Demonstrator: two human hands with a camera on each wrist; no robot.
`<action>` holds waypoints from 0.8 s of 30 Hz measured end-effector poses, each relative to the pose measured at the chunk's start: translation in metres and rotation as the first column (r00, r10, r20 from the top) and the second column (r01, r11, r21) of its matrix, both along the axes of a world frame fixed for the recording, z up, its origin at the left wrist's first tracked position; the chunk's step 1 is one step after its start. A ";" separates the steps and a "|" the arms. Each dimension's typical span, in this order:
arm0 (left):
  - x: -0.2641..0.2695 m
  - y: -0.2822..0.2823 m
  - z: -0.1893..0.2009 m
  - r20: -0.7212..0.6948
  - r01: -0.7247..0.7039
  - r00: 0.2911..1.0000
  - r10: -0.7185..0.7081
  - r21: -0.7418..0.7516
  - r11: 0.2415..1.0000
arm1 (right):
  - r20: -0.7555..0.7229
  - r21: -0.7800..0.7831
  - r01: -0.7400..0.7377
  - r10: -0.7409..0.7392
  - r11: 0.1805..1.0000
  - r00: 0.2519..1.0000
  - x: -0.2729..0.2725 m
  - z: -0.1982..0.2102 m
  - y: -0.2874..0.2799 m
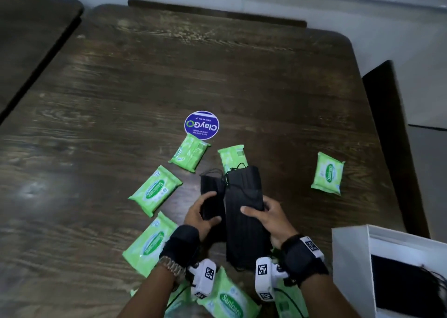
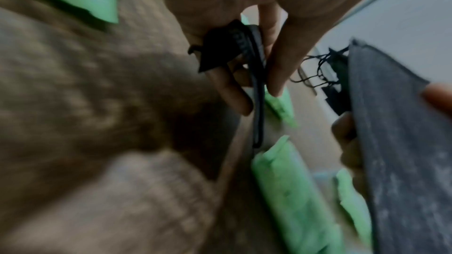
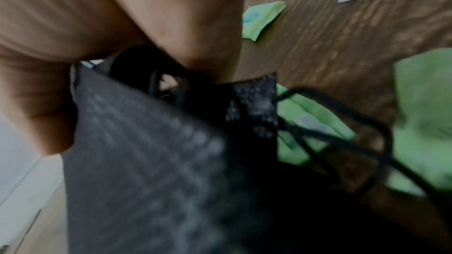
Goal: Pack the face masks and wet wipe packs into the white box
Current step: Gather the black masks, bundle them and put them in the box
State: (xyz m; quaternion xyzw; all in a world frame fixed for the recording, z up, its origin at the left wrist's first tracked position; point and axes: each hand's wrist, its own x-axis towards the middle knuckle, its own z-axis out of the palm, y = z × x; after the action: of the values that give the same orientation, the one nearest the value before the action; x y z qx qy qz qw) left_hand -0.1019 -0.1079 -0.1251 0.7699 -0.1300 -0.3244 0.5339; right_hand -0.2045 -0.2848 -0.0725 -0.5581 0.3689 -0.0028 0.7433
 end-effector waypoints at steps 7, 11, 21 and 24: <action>-0.041 0.039 -0.018 -0.013 0.036 0.999 -0.034 0.323 0.946 | -0.148 -0.019 0.008 -0.011 1.000 0.989 -0.020 -0.039 0.052; -0.039 0.052 -0.003 0.071 0.038 0.995 -0.068 0.364 0.931 | -0.110 -0.027 0.092 -0.095 0.995 0.989 -0.020 -0.042 0.063; -0.035 0.071 0.002 -0.509 -0.312 0.802 0.313 0.089 0.946 | 0.011 0.098 0.140 -0.142 0.985 0.990 -0.006 -0.035 0.092; -0.040 0.075 -0.009 -0.465 -0.211 0.845 0.266 0.169 0.963 | -0.040 0.113 0.079 -0.075 0.990 0.996 -0.005 -0.046 0.105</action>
State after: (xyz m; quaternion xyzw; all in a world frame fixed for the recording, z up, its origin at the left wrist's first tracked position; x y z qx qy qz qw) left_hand -0.1415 -0.0329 -0.1338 0.7032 0.1224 -0.4440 0.5417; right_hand -0.2093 -0.1797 -0.1188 -0.4997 0.4027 -0.0005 0.7669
